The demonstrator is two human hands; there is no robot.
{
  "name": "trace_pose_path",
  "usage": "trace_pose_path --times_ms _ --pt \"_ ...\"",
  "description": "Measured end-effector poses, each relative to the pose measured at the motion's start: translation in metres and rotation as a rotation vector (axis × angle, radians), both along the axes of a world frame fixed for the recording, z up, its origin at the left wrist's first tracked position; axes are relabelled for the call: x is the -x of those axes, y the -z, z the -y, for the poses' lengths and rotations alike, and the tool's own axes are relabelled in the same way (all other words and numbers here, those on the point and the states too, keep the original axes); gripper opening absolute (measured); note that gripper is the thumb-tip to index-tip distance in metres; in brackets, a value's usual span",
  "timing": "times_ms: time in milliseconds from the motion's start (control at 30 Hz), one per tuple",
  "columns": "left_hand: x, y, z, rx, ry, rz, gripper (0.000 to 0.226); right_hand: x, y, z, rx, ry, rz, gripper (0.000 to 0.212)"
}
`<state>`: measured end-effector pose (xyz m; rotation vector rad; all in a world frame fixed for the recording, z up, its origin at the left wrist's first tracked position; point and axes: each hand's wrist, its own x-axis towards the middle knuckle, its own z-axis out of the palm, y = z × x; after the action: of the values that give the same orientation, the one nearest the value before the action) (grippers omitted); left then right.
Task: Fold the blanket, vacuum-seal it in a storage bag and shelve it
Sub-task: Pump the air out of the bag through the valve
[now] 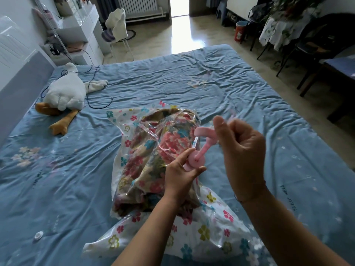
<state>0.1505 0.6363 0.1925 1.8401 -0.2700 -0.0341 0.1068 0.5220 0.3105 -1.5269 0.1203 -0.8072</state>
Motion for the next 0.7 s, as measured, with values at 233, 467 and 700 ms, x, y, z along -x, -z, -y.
trace_pose_path --times_ms 233,467,700 --pt "0.007 0.003 0.0 0.011 -0.001 -0.044 0.053 -0.004 0.075 -0.004 0.253 -0.008 -0.485 0.065" --pt "0.001 0.002 -0.001 0.006 -0.001 -0.022 0.066 0.0 -0.001 -0.004 0.055 0.092 0.044 0.052" --pt "0.007 0.003 -0.002 0.02 0.014 -0.05 0.054 -0.006 0.077 -0.001 0.322 -0.007 -0.526 0.059"
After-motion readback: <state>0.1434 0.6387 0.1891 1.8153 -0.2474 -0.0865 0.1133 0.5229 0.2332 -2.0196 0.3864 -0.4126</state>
